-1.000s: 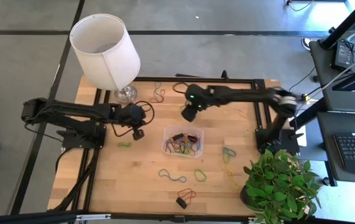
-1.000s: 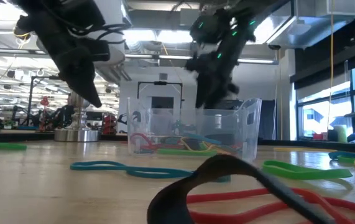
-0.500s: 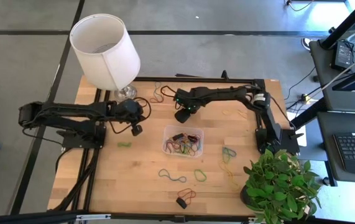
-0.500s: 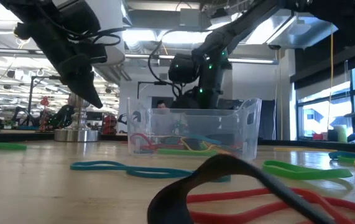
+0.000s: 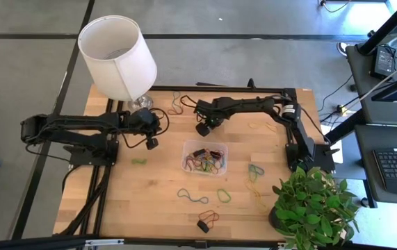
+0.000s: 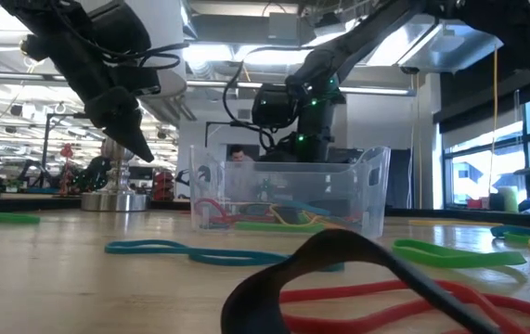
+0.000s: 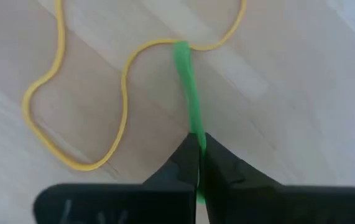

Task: Pick and place rubber bands into bin
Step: Put the green rubber band into the transparent bin, then put the blue rubber band into the transparent bin

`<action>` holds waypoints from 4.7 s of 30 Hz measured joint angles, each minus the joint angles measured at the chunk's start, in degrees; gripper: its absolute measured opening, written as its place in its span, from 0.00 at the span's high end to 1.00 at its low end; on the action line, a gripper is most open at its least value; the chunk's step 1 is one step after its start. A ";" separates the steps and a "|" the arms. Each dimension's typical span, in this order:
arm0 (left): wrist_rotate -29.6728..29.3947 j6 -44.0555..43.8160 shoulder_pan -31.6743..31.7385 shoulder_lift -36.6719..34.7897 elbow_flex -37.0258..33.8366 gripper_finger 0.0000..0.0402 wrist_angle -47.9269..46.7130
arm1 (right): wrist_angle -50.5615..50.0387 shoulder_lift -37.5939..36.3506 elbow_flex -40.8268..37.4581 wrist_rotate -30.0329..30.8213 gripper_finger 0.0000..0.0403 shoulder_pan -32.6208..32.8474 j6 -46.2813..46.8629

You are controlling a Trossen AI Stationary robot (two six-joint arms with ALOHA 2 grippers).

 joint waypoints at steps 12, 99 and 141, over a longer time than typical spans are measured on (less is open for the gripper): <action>1.30 0.03 -0.72 -0.02 0.00 1.00 0.00 | -9.38 -14.89 -0.42 3.42 0.99 6.12 7.44; 3.66 6.44 12.00 41.28 44.63 0.51 -21.48 | 6.94 -48.74 -32.96 13.74 0.69 19.01 11.33; 2.67 3.76 17.59 52.41 44.65 0.51 -14.00 | 32.77 -67.18 -57.21 13.84 0.69 16.46 24.07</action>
